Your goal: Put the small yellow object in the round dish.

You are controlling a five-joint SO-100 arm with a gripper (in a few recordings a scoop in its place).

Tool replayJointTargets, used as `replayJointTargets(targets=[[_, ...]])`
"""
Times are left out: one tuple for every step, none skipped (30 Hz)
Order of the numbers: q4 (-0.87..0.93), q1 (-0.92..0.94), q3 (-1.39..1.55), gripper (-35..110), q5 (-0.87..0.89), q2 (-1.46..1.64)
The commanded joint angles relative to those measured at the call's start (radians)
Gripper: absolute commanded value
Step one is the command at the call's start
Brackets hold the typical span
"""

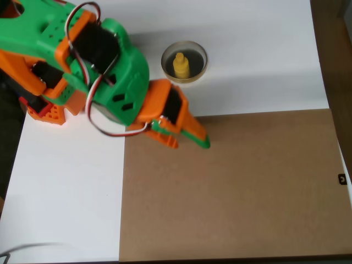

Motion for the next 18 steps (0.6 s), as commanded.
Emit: replayJointTargets(targets=[[-0.008, 0.038, -0.006, 19, 0.003, 0.071], [-0.012, 0.054, -0.002, 19, 0.006, 0.071], [-0.020, 0.069, 0.003, 19, 0.012, 0.071], [-0.025, 0.087, 0.006, 19, 0.018, 0.071], [-0.034, 0.106, 0.011, 19, 0.023, 0.071], [-0.043, 0.126, 0.015, 19, 0.032, 0.071], [-0.052, 0.147, 0.021, 19, 0.040, 0.071], [-0.057, 0.167, 0.028, 19, 0.046, 0.071], [-0.064, 0.190, 0.034, 19, 0.051, 0.071], [-0.071, 0.213, 0.043, 19, 0.055, 0.071], [-0.080, 0.238, 0.052, 19, 0.060, 0.072], [-0.089, 0.264, 0.060, 19, 0.064, 0.072], [-0.098, 0.291, 0.069, 19, 0.072, 0.072], [-0.109, 0.319, 0.075, 19, 0.081, 0.071], [-0.117, 0.347, 0.083, 19, 0.089, 0.071], [-0.123, 0.373, 0.087, 19, 0.100, 0.069], [-0.130, 0.396, 0.095, 19, 0.109, 0.069], [-0.138, 0.417, 0.103, 19, 0.118, 0.069]])
